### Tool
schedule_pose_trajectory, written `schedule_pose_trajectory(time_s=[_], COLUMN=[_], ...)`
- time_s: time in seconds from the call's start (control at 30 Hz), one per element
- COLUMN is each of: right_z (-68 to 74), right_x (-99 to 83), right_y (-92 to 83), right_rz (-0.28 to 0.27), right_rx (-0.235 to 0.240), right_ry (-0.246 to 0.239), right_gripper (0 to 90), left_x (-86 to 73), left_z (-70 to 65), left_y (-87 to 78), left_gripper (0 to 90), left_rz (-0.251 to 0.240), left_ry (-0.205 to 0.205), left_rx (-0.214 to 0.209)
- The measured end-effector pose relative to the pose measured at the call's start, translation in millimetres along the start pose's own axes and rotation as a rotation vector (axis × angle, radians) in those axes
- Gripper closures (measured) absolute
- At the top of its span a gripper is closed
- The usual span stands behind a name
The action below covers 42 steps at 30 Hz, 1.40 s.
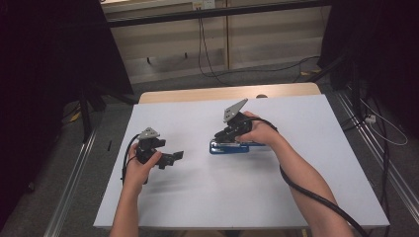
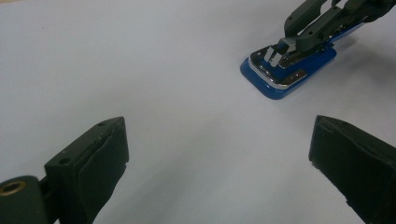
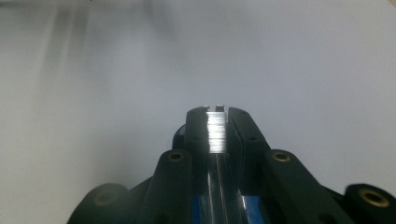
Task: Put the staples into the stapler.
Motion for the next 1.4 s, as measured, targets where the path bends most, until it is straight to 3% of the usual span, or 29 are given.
schedule_pose_trajectory(time_s=[0.5, 1.4], right_z=[0.3, 0.3], right_x=[-2.7, -1.8], right_y=[1.6, 1.3], right_rz=[0.025, 0.020], right_rx=[-0.007, -0.007], right_ry=[-0.013, -0.018], right_gripper=[79.1, 79.1], left_x=[-0.6, -1.1], left_z=[0.5, 0.3], left_y=[-0.5, 0.2], left_gripper=[4.9, 4.9], left_rz=[0.005, 0.009], left_ry=[-0.003, -0.003], left_rx=[-0.001, -0.002])
Point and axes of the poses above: each handheld gripper's, and its own axes: y roughly forward along the jaws, x roughly out of its top, z roughly to its left, the point moved 4 cm from there along y, roughly forward along the jaws, and after that the axes turned 1 degree about -x, right-handed, at the moved point
